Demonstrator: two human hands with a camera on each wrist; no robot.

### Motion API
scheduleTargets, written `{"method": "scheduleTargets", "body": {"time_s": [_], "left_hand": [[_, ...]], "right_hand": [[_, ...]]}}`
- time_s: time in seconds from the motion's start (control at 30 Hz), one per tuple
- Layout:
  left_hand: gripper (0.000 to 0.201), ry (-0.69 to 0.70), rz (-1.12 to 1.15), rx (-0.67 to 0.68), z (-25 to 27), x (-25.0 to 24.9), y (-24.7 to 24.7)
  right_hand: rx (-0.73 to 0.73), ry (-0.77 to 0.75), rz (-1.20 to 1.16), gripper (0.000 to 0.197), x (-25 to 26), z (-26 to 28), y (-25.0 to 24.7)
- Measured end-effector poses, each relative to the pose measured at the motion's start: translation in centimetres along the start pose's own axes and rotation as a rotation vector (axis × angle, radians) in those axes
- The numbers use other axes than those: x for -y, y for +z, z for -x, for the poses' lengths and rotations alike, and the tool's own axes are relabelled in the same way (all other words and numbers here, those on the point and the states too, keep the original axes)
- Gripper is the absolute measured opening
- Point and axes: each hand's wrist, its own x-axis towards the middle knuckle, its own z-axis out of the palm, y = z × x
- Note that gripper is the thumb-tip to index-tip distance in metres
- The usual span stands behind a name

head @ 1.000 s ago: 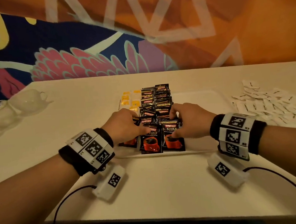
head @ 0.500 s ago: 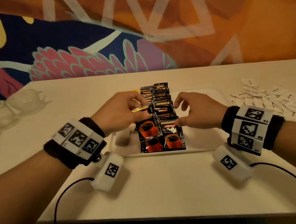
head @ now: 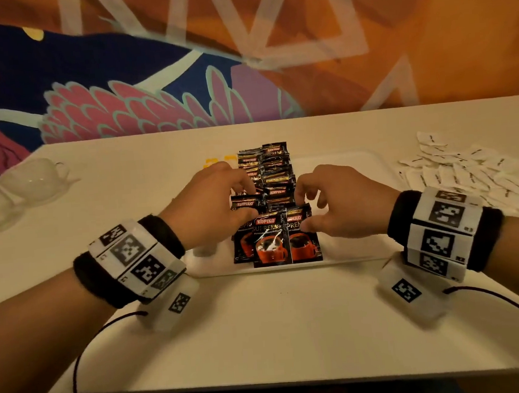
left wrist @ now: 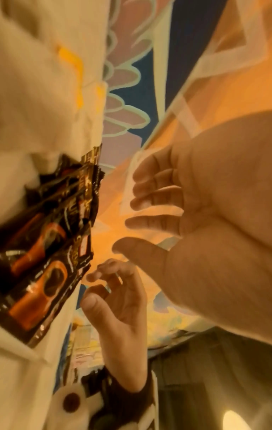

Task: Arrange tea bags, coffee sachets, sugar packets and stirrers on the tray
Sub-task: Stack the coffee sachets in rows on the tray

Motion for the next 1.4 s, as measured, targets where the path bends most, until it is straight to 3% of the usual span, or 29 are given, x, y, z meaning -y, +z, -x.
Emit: {"method": "scheduleTargets", "body": {"time_s": [0.23,0.43,0.63,0.83,1.1,1.23,1.4], "left_hand": [[0.085,0.153,-0.354,0.290,0.8,0.8,0.7],[0.098,0.105,-0.462,0.494,-0.8,1.6,1.7],[0.098,0.132,-0.472,0.439,-2.0,2.3,2.7],[0.098,0.104,-0.469,0.383,-3.3,2.4,3.0],[0.094,0.020,-0.325,0.409,-2.8,2.9,0.1],[0.084,-0.002,-0.361,0.387,-2.8,3.4,-0.3],[0.075,0.005,-0.364,0.402,-2.6,2.8,0.4]], "right_hand": [[0.095,-0.073,0.066,0.067,1.5,0.7,0.6],[0.259,-0.044,0.184,0.081,2.1,-1.2,1.6],[0.247,-0.016,0.190,0.067,2.1,-3.0,1.9],[0.211,0.025,0.158,0.064,2.1,-4.1,1.8],[0.139,0.048,0.070,0.067,1.1,-2.3,-0.4],[0.227,0.189,0.160,0.072,0.1,-1.8,-0.6],[0.258,0.224,0.145,0.055,0.4,-2.0,0.4]]}}
